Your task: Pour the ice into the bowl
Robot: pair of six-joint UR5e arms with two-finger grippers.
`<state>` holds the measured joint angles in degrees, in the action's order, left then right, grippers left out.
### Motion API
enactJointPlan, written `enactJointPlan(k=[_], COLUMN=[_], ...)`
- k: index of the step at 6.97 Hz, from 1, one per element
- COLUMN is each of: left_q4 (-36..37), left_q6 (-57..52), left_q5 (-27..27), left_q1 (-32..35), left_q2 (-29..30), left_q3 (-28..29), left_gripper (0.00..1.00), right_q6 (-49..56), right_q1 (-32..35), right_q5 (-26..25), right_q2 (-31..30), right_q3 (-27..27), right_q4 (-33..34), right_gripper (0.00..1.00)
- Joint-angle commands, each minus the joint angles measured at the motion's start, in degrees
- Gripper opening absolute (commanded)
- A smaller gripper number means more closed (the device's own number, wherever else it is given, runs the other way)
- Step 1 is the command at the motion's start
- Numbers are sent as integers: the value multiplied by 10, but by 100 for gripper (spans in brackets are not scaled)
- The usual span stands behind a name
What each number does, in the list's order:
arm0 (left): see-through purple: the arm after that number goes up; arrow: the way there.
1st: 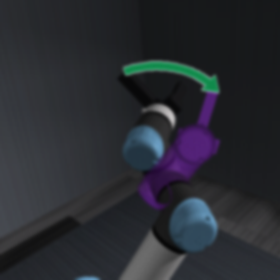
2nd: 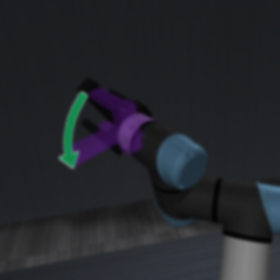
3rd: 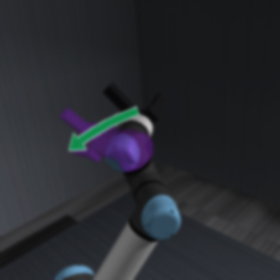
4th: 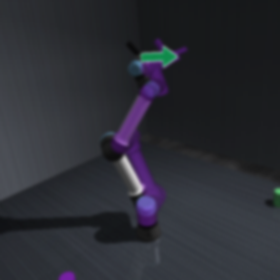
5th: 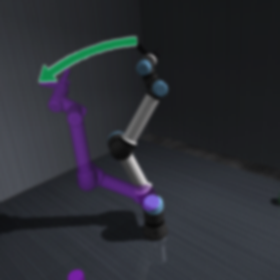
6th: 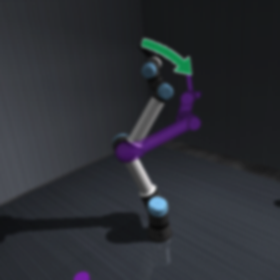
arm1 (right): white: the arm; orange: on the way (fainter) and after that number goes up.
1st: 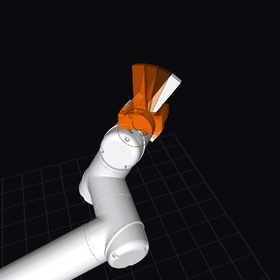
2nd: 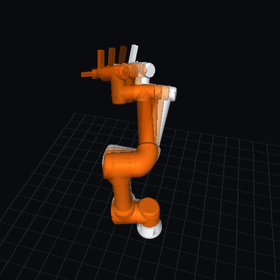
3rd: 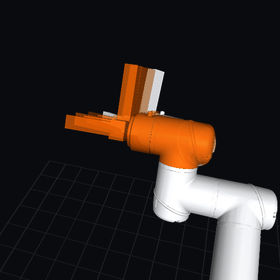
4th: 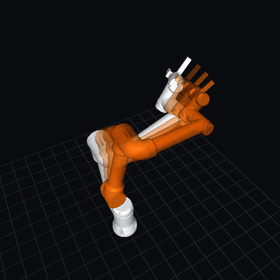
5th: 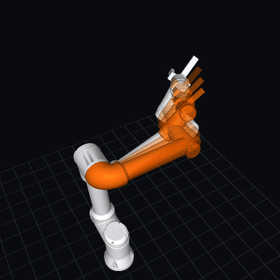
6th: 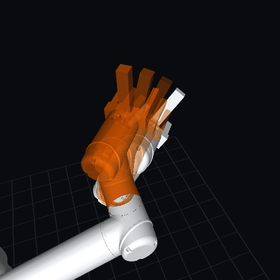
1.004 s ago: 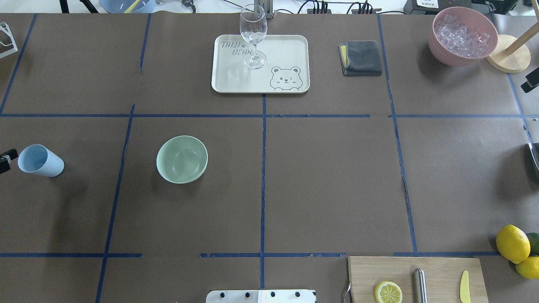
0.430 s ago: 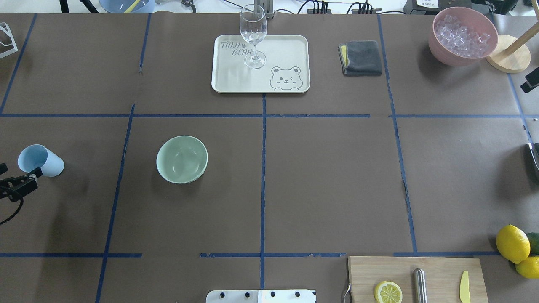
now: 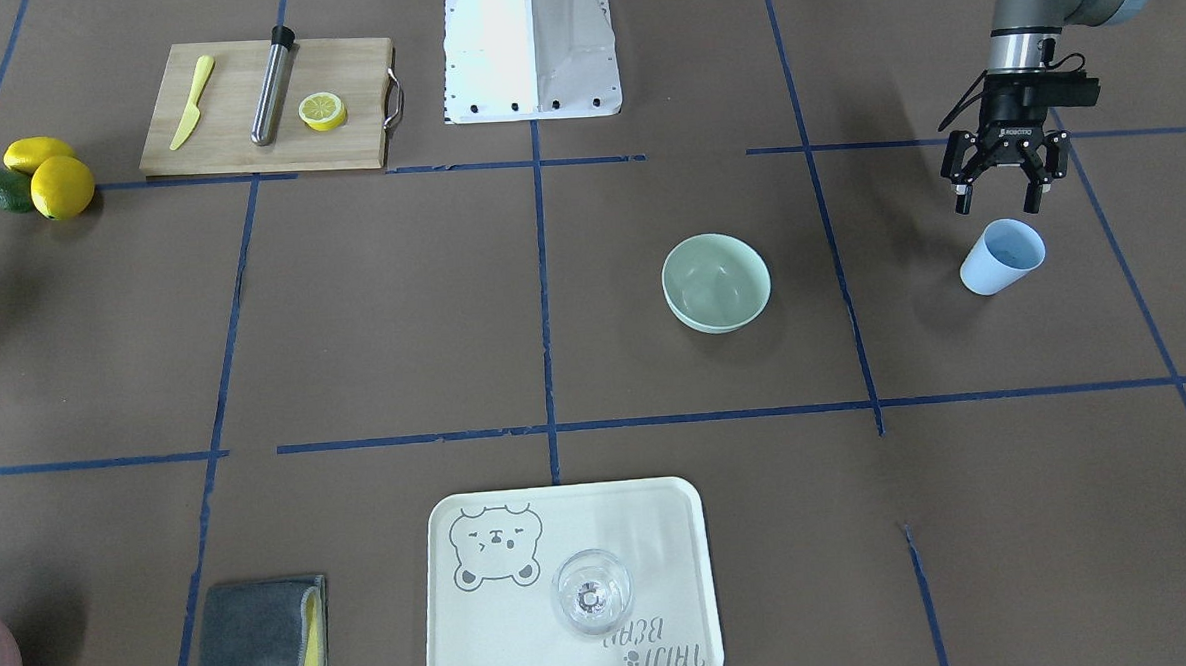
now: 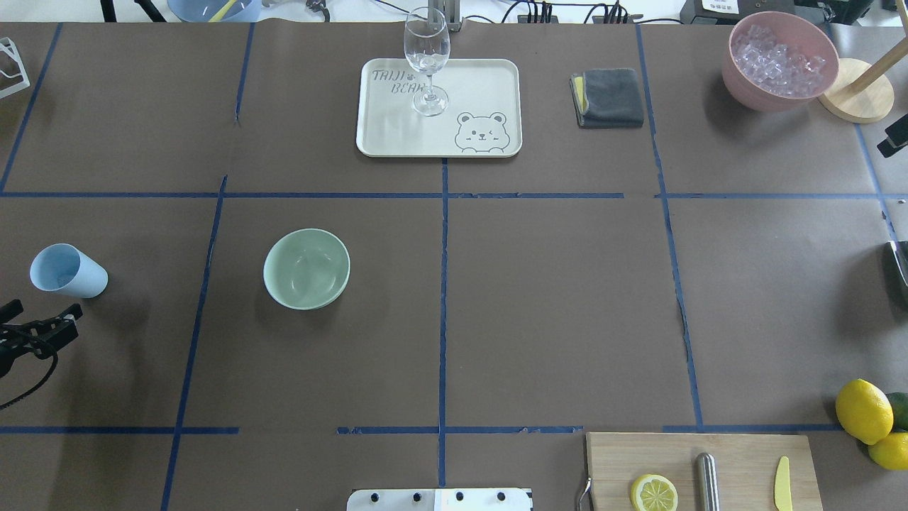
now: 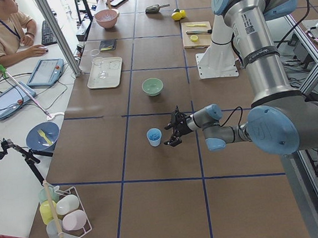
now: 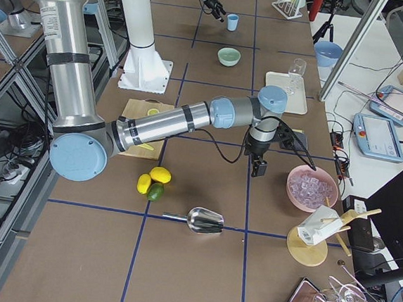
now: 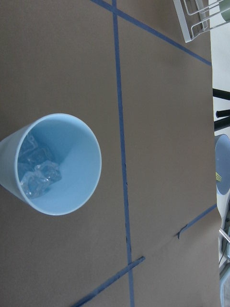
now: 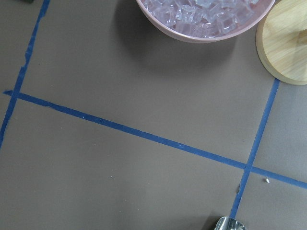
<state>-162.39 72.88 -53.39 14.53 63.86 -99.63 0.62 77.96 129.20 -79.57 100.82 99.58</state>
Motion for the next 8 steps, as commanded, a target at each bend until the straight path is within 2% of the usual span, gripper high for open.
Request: enactJointPlan(k=[1, 6, 8], left_q4=[8, 1, 1], left_q6=[10, 11, 11], left_q5=[27, 96, 117], left_q1=[-6, -5, -4], left_q2=[13, 71, 77], left_q3=[18, 70, 81], left_gripper=[100, 100, 100], right_q6=[0, -2, -2], right_q1=[0, 0, 0], right_q5=[0, -1, -1], right_q2=[0, 0, 3], right_q3=[0, 0, 1], right_q4=[0, 0, 0], right_gripper=[100, 100, 100])
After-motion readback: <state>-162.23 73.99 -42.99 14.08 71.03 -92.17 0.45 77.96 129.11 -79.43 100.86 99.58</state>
